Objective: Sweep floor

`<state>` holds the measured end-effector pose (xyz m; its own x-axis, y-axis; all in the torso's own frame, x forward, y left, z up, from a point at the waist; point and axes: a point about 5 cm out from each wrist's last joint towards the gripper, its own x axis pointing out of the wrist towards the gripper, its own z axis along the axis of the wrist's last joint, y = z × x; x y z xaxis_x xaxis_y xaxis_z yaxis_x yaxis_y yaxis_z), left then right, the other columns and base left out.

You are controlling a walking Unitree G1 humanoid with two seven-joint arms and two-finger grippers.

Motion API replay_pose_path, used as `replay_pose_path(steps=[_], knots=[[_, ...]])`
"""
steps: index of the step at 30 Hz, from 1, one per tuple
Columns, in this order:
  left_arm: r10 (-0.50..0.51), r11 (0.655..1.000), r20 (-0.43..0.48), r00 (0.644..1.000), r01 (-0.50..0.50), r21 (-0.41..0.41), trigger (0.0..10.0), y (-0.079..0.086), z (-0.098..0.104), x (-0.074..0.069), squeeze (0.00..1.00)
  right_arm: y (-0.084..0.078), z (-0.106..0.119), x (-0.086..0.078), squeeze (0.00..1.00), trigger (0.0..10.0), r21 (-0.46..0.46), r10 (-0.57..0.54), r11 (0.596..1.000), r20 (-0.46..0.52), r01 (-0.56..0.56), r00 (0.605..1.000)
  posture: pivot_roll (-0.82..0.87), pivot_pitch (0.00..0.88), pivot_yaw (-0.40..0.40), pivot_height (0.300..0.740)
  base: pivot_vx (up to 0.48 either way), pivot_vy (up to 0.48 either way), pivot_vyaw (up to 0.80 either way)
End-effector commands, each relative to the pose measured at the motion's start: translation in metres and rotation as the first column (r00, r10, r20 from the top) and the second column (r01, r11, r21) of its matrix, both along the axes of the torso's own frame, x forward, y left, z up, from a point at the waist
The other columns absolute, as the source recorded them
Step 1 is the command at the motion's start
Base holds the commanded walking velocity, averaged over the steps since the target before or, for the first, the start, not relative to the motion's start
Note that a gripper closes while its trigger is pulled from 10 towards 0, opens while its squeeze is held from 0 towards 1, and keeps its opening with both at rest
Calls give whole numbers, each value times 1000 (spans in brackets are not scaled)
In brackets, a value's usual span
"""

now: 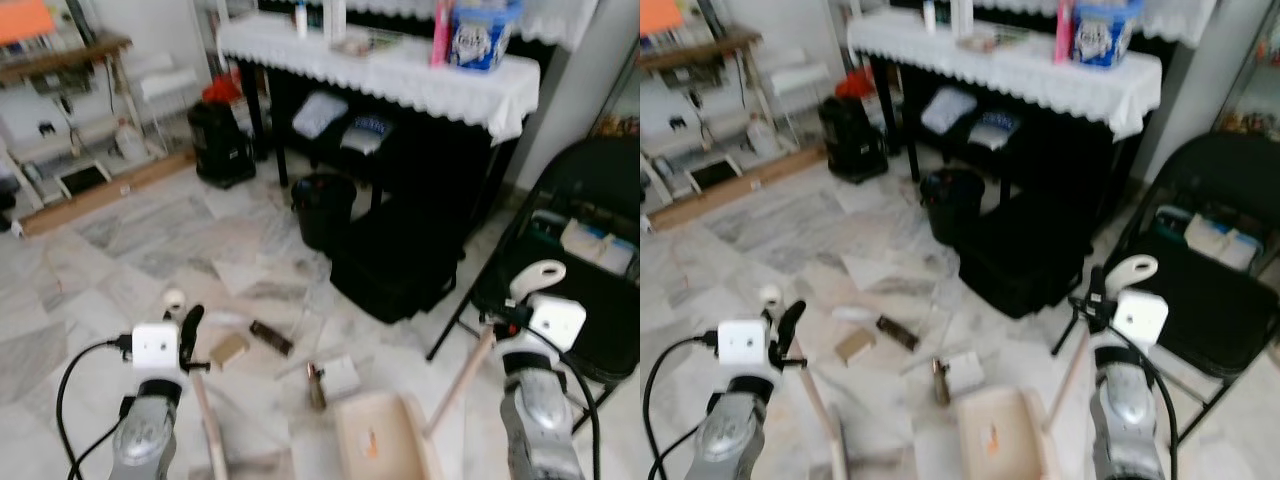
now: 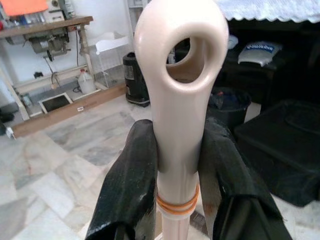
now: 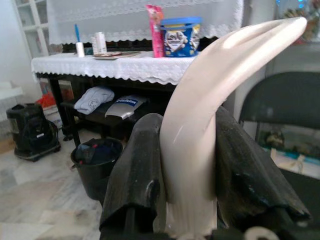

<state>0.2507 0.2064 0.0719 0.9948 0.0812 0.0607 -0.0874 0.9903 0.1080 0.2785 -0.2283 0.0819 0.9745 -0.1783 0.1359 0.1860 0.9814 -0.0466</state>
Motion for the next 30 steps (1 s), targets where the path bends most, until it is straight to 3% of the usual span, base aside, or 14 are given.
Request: replay_pose_path(steps=[1, 30], knots=[[10, 1000, 33, 999, -11, 26, 10000, 5, 8, 2, 0, 8, 13, 7, 0, 10000, 7, 24, 1000, 56, -24, 998, -30, 0, 24, 740, 334, 0, 0], [6, 1000, 31, 999, -6, 24, 10000, 4, 7, 3, 0, 9, 18, 5, 0, 10000, -3, 29, 1000, 67, -29, 997, -35, 0, 25, 740, 333, 0, 83]])
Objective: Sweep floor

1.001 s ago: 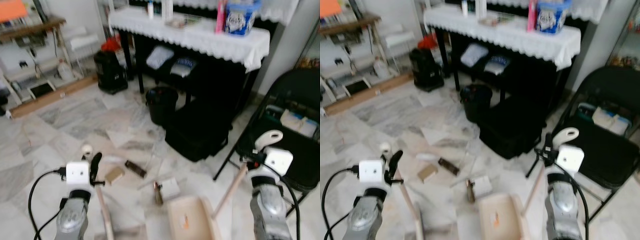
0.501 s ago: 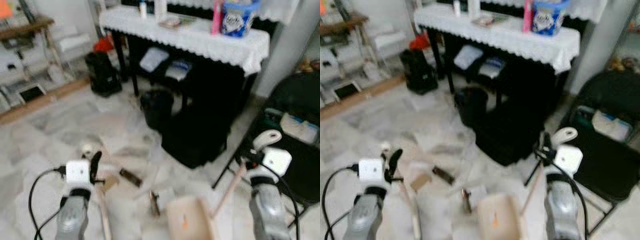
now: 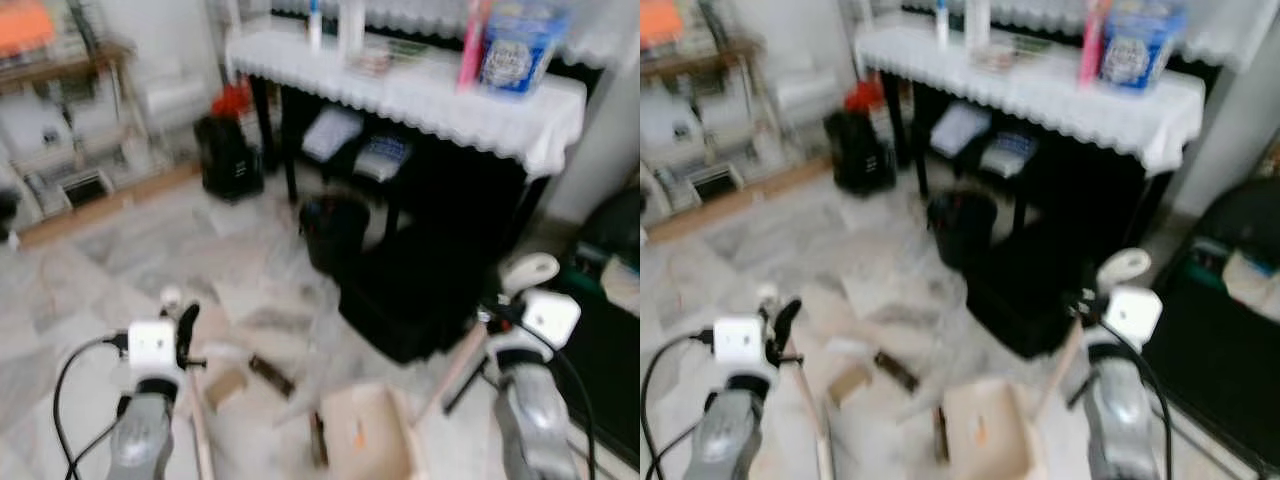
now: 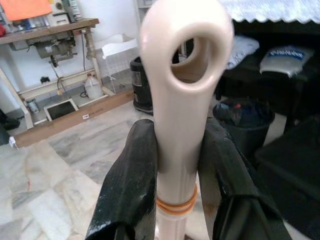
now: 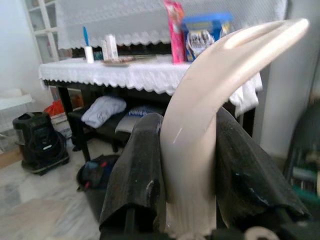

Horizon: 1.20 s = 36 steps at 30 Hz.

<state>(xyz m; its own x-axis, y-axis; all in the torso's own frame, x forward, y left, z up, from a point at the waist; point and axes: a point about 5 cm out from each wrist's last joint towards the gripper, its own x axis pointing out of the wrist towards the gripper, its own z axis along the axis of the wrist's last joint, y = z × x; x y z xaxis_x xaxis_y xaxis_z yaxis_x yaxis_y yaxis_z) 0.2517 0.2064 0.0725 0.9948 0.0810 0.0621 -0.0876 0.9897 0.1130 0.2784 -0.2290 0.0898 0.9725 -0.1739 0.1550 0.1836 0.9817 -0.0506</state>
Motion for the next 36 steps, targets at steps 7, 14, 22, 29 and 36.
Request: replay_pose_path(steps=[7, 14, 22, 29, 36], knots=[[4, 1000, 29, 1000, -5, 20, 10000, 4, 7, 2, 0, 9, 11, 4, 0, 10000, 7, 27, 1000, 48, -27, 998, -35, 0, 25, 740, 333, 0, 0], [2, 1000, 28, 1000, -3, 20, 10000, 4, 7, 2, 0, 9, 11, 4, 0, 10000, 5, 26, 1000, 49, -27, 998, -36, 0, 29, 740, 323, 0, 0], [-2, 1000, 27, 1000, 1, 17, 10000, 5, 7, 2, 0, 9, 13, 1, 0, 10000, 2, 22, 1000, 53, -22, 998, -39, 0, 33, 740, 35, 0, 0], [-7, 1000, 25, 1000, 7, 17, 10000, 4, 7, 2, 0, 6, 12, -1, 0, 10000, -1, 17, 1000, 48, -17, 999, -40, 0, 34, 740, 0, 0, 0], [-9, 1000, 22, 1000, 9, 18, 10000, 5, 7, 1, 0, 4, 11, -1, 0, 10000, -33, 22, 999, 36, -21, 999, -38, 0, 37, 740, 0, 0, 0]])
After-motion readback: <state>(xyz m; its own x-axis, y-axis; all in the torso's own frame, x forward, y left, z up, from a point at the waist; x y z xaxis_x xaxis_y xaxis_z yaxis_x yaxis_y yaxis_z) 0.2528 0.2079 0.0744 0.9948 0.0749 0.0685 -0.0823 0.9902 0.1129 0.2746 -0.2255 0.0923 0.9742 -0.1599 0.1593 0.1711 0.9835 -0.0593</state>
